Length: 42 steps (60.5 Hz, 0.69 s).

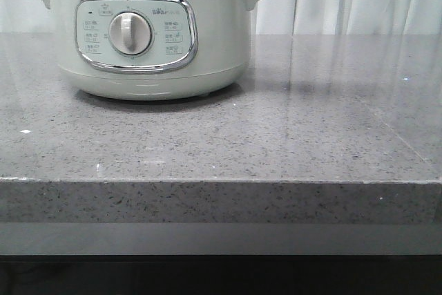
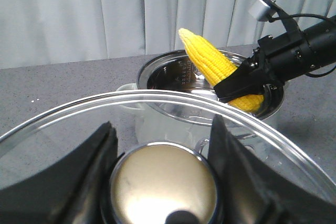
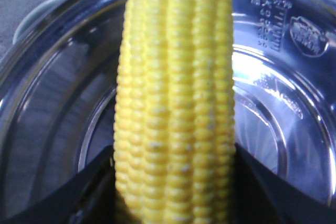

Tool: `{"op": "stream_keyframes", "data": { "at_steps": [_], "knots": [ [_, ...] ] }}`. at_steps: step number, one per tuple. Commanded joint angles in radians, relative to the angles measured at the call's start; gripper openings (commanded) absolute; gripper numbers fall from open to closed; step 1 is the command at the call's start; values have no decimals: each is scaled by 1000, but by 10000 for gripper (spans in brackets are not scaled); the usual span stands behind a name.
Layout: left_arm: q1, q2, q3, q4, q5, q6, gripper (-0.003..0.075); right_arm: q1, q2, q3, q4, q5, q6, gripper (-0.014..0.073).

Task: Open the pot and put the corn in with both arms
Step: 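Lower the corn into the pot and open the right gripper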

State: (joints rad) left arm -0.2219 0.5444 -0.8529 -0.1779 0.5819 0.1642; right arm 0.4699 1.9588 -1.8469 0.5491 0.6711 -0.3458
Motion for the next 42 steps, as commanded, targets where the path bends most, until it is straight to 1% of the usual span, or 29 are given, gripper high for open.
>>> {"op": "stream_keyframes", "data": {
  "at_steps": [1,6,15,28,37,42],
  "knots": [
    [3,-1,-39,-19,-146,-4,134,-2,-62,-37,-3,-18,-11,477],
    [3,-1,-39,-19,-146,-4,134,-2,-62,-37,-3,-18,-11,495],
    [3,-1,-39,-19,-146,-4,134,-2,-62,-37,-3,-24,-10,552],
    [3,-1,-39,-19,-146,-4,134,-2,-90,-39,-2,-16,-10,556],
    [3,-1,-39,-19,-146,-4,134,-2,-157,-39,-7,53,-10,549],
    [3,-1,-39,-19,-146,-4,134,-2,-211,-39,-37,127,-10,548]
  ]
}}
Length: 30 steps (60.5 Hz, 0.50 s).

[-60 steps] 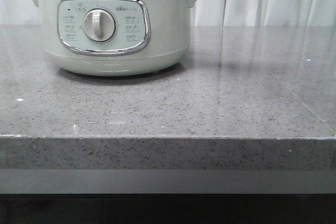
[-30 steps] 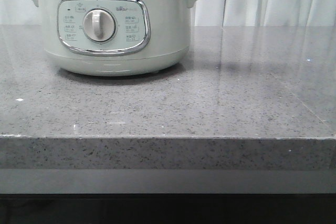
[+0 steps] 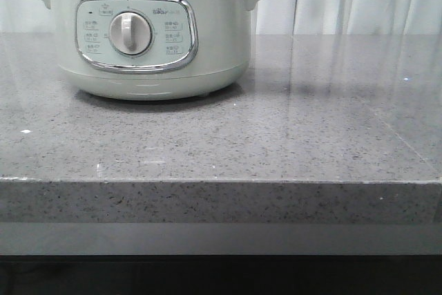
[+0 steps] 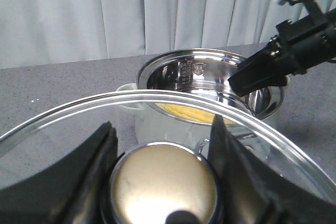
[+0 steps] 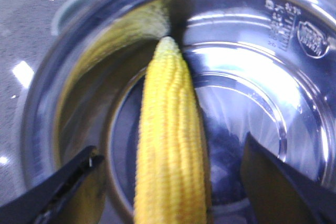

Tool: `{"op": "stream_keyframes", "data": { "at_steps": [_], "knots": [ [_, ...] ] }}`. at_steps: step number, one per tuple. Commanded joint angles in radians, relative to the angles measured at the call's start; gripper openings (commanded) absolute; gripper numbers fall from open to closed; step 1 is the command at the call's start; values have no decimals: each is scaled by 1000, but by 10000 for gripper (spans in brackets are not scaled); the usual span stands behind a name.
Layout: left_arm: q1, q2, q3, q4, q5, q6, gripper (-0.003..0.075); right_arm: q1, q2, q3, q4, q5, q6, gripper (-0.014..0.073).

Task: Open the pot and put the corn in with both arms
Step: 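Lower the corn into the pot and open the right gripper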

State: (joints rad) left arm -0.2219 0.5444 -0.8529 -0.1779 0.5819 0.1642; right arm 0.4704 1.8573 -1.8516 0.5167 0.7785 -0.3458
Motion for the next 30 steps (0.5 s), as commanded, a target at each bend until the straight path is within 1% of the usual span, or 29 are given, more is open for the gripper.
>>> {"op": "stream_keyframes", "data": {
  "at_steps": [1,6,15,21,30],
  "knots": [
    [3,-1,-39,-19,-146,-4,134,-4,-125,-35,-13,31,-10,548],
    [3,-1,-39,-19,-146,-4,134,-4,-188,-35,-76,97,0,543],
    [3,-1,-39,-19,-146,-4,134,-4,-302,-15,-229,150,124,540],
    [3,-1,-39,-19,-146,-4,134,-4,-386,55,-325,136,189,540],
    [3,-1,-39,-19,-146,-4,134,-4,-526,242,-336,56,201,540]
  ]
}}
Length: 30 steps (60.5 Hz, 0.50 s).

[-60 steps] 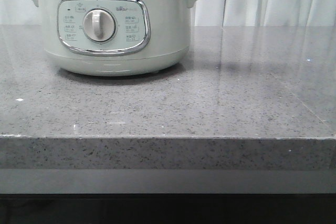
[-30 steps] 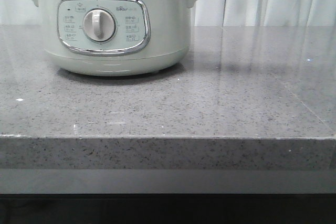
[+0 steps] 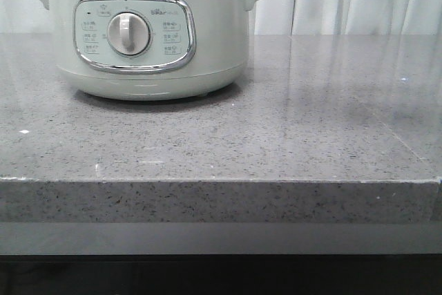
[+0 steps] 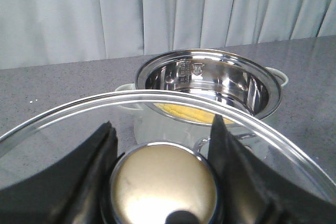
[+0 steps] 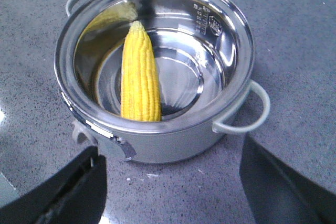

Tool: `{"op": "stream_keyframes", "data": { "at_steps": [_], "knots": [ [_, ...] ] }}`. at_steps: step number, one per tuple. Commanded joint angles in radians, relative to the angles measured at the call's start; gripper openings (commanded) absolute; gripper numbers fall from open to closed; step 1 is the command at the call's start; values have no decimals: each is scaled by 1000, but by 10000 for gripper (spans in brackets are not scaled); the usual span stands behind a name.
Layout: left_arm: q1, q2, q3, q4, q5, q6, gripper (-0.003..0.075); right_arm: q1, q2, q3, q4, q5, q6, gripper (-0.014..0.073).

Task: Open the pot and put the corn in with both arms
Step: 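Lower the corn into the pot and open the right gripper, then raise the right gripper away from the pot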

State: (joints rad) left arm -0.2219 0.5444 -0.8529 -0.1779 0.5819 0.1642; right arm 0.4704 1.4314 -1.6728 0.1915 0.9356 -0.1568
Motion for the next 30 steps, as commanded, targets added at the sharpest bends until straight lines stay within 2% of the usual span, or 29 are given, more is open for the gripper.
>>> {"op": "stream_keyframes", "data": {
  "at_steps": [1,16,30],
  "knots": [
    [3,-1,-39,-19,-146,-4,134,-4,-113,84,-11,-112,12,540],
    [3,-1,-39,-19,-146,-4,134,-4,-341,421,-11,-326,12,540],
    [3,-1,-39,-19,-146,-4,134,-4,-541,666,-11,-444,12,540]
  ]
}}
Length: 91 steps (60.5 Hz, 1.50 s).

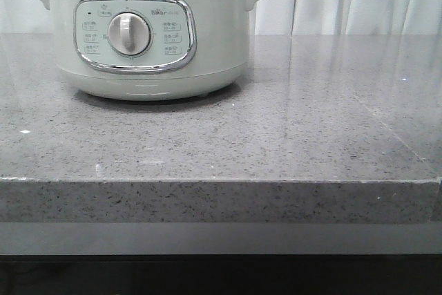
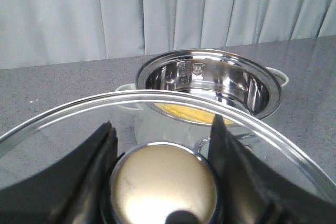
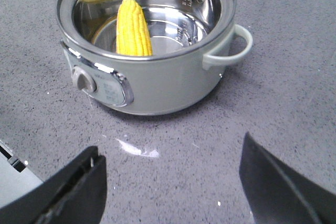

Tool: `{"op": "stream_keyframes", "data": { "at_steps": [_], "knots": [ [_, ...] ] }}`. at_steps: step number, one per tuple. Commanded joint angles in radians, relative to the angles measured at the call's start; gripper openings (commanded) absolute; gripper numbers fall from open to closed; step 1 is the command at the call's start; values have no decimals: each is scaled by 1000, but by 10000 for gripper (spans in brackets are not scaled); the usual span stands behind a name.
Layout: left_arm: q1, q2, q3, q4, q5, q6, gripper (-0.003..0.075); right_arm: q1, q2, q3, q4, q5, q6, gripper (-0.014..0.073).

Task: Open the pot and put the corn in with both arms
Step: 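Raise the right gripper away from the pot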

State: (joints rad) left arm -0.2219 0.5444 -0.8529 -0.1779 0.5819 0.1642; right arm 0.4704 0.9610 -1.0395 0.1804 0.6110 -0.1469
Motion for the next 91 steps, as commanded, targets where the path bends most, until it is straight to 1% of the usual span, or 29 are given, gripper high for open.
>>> {"op": "stream_keyframes", "data": {
  "at_steps": [1,13,21,72,78,87,91],
  "knots": [
    [3,-1,-39,-19,-146,-4,134,-4,-88,53,0,-132,2,540],
    [3,-1,-39,-19,-146,-4,134,-4,-243,227,2,-254,2,540],
    [3,-1,-39,-19,-146,-4,134,-4,-305,293,2,-305,2,540],
    [3,1,-39,-19,-153,-4,134,-4,-313,300,2,-312,2,540],
    [3,17,-36,-21,-162,-4,134,-4,-313,300,2,-312,2,540],
    [3,89,-38,-78,-247,-2,134,-4,-313,300,2,-311,2,540],
    [-1,135,-55,-91,-258,10,134,-4,-313,300,2,-311,2,540]
  ]
}}
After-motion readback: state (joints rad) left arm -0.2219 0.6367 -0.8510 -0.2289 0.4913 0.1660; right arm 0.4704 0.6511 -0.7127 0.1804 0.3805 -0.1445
